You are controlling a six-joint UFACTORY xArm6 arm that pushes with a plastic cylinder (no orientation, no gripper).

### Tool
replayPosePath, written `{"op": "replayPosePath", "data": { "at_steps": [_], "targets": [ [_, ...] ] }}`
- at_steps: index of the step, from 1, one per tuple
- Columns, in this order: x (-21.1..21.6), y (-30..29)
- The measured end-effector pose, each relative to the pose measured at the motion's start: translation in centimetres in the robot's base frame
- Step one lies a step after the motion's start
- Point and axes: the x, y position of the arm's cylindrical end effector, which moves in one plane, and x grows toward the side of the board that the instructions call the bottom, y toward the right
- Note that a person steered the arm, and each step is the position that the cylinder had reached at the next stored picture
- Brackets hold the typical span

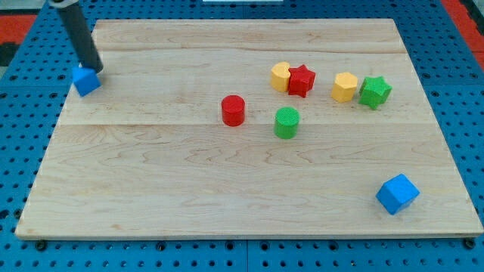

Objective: Push the green circle into the hexagon

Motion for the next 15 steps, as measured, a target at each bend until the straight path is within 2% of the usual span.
{"op": "replayPosePath", "data": {
  "at_steps": [1, 2, 3, 4, 5, 6, 7, 8, 9, 10, 11, 13, 14, 15],
  "targets": [
    [2.3, 0.2],
    [0.1, 8.0],
    [4.3, 13.9],
    [12.2, 16.8],
    [13.8, 25.2],
    [13.8, 34.1],
    [11.3, 39.4],
    [8.5, 42.0],
    [14.1, 41.9],
    [14.7, 33.8],
    [12.8, 28.9],
    [7.3, 39.2],
    [9.5, 36.7],
    [11.5, 28.0]
  ]
}}
